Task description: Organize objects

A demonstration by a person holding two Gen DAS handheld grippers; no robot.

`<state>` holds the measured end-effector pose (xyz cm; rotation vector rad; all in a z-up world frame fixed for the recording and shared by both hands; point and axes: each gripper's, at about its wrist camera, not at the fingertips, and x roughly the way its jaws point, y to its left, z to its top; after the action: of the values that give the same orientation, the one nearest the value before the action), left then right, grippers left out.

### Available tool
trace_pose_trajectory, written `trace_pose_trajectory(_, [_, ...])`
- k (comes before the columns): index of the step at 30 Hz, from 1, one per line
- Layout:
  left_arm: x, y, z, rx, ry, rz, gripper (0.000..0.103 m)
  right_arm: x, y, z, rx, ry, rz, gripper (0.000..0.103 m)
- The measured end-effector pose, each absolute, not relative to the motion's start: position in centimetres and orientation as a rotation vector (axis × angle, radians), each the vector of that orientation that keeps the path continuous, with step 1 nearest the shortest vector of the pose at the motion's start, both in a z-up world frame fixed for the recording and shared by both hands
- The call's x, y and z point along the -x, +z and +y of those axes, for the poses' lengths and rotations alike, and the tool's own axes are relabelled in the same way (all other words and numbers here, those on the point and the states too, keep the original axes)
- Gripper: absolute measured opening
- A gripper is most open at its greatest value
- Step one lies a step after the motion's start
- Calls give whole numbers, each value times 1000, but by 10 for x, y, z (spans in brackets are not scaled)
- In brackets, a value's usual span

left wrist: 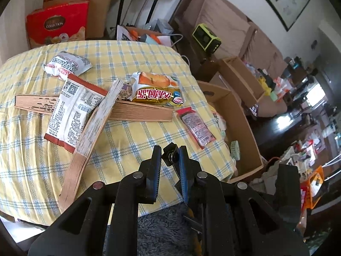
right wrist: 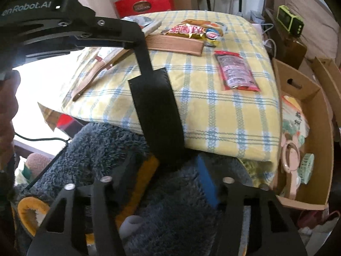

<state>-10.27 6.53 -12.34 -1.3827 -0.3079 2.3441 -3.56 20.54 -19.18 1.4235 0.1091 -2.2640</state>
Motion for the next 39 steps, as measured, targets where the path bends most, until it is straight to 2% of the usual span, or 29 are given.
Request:
trace_pose_trajectory(2, [102,-123,65,1379,2342,-308,15,37,-193,207,-1428,-2257,91,43])
trace_pose_trajectory(3, [101,-122,65,1377,2344,-306,15,37,-194,207,-1427,-2245,81,32])
trace_pose_trajectory(4, [101,-122,64,1375,2346,-305,15,37,-194,207,-1422,-2231,71,29])
trace_pose_trajectory(13, [94,-107,63,1338,2356,-309,15,33,-185,208,-1374,-2282,95,28])
trace_pose_trajectory(24, [86,-89,73,1286,2421,-222,15,24,-164,213,-1303,-2334,109,28])
trace_pose_trajectory(39, [68,-57,127,1193,2453,-78,15,4,-140,256,-1175,-2427,121,28])
